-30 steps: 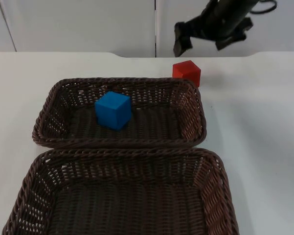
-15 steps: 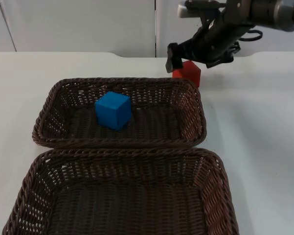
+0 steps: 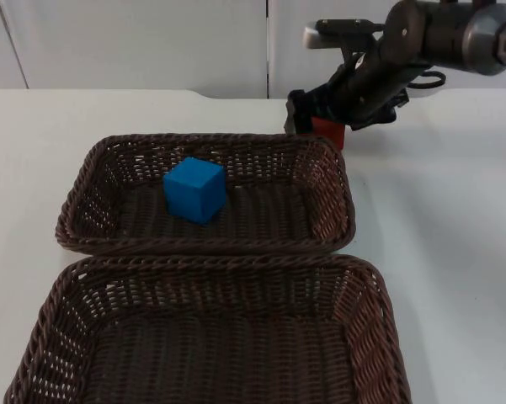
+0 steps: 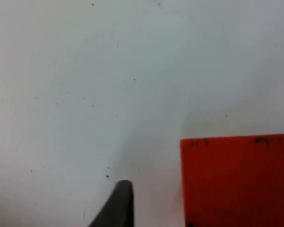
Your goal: Pick up one cube with the left hand and place it into the upper basket. Pick up one cube with the right hand and place it into the lower basket.
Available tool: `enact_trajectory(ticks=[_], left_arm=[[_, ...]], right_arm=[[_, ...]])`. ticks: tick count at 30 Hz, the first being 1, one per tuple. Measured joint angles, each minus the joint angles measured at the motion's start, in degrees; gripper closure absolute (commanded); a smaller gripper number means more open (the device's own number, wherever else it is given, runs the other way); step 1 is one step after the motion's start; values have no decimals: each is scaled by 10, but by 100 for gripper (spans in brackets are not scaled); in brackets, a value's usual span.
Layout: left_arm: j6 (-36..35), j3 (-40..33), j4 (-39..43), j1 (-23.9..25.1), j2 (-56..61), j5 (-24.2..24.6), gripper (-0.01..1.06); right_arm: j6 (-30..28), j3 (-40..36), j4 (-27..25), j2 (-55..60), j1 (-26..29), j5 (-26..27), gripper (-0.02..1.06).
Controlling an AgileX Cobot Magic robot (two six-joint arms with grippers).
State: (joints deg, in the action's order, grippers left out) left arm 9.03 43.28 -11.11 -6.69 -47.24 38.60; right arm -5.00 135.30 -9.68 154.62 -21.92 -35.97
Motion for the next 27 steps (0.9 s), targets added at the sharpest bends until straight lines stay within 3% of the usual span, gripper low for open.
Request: enact_trajectory(ticks=[1, 6, 17, 22, 27], left_arm=[[0, 0, 0, 0, 0, 0, 0], [0, 0, 0, 0, 0, 0, 0], [0, 0, 0, 0, 0, 0, 0], [0, 0, 0, 0, 0, 0, 0], [0, 0, 0, 0, 0, 0, 0]], right_arm=[[0, 0, -1, 0, 0, 2, 35], [0, 0, 0, -3, 0, 5, 104], [-1, 0, 2, -105, 0, -36, 105], [-8, 0, 2, -162, 0, -86, 105], [-34, 0, 6, -201, 0, -170, 105]])
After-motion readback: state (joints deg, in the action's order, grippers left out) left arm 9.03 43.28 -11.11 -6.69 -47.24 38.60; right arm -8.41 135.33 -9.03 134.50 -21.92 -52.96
